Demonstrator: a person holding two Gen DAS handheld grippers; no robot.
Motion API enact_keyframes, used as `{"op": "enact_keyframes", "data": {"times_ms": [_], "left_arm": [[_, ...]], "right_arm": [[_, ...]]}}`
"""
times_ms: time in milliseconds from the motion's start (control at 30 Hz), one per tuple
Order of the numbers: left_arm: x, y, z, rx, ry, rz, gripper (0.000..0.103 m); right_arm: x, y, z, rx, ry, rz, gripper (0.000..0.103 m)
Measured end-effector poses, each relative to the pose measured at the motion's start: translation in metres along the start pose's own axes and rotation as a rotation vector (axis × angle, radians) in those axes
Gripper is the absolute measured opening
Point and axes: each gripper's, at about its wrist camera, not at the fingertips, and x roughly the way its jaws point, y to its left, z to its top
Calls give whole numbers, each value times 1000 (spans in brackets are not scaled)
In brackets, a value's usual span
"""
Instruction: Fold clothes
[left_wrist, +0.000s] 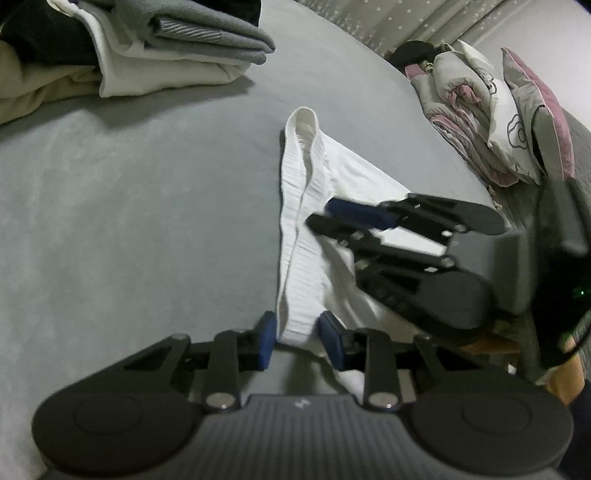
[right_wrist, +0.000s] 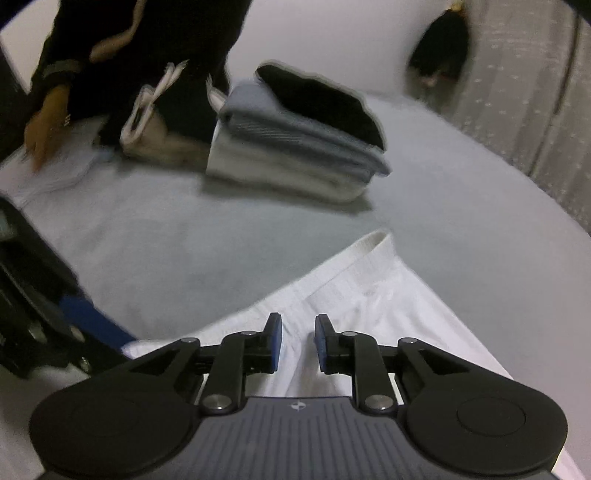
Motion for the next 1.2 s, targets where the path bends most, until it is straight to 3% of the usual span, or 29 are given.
{"op": "enact_keyframes", "data": {"times_ms": [67,100,200,367,467,567,667,800,833,1100,1200], "left_arm": [[-1,0,0,-8,-1,-6,28],[-2,2,0,-20,1,-16,32],[-3,5,2,-45,17,-62,54],[-1,1,2,-21,21,-60,59],[-1,-7,-1,34,15,-26,53],[0,-13,-3,86,9,9,38],[2,-14,-3,101,0,48,25],[-1,-17,-4,103,-24,73,22],[-4,-17,-4,96,-31,75,22],[-52,-8,0,52,-116,74,18],[-48,-11,-2,91,-96,127,19]], "right_arm": [[2,1,0,-16,2,-2,15],[2,2,0,-24,3,-2,3],[5,4,0,-48,7,-5,3],[9,4,2,-71,27,-6,3],[10,4,4,-89,45,-6,3],[4,3,3,-112,52,-2,16],[0,0,-1,-97,56,28,17],[5,1,-11,-96,68,31,16],[6,1,-12,-83,60,35,6],[1,13,-3,-75,-7,18,4],[7,25,0,-128,9,-4,4]]}}
